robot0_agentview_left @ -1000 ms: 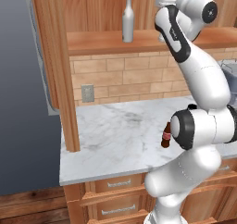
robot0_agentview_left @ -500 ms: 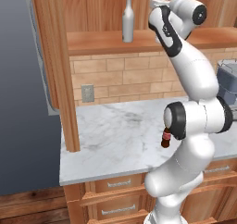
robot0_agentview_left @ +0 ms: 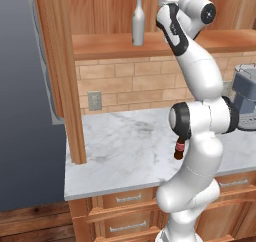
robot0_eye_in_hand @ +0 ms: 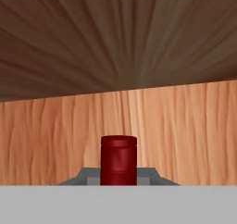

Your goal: Sort all alcoholic drinks to one cabinet, and non-alcoholic drinks to the other.

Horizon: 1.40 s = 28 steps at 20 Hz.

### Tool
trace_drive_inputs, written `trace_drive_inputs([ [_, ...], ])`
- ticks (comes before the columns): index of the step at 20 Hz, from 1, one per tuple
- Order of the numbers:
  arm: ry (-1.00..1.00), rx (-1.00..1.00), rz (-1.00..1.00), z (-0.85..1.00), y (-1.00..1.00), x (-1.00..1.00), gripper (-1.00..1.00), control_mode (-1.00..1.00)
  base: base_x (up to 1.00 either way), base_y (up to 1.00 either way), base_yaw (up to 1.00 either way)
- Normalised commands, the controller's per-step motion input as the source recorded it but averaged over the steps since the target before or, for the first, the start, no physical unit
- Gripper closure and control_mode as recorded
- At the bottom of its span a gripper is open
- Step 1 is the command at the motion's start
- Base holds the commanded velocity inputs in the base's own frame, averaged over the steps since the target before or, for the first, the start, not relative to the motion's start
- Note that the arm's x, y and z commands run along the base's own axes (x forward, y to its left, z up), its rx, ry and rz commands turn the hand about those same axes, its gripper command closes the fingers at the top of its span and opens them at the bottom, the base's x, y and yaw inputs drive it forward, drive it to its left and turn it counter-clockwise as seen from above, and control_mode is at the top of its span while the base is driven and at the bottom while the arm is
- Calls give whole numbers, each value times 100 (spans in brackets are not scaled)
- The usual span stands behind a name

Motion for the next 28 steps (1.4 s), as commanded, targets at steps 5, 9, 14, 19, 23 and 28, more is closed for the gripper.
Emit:
trace_drive_inputs([
  [5,0,0,0,0,-15,0,100,-100,0,0,0],
  [9,0,0,0,-6,-7,-7,100,-100,0,0,0],
  [14,0,0,0,-15,0,0,-100,-100,0,0,0],
  [19,0,0,0,-1,0,-7,-100,-100,0,0,0],
  [23,0,0,0,0,0,-31,-100,-100,0,0,0],
  [28,0,0,0,0,0,-58,-100,-100,0,0,0],
])
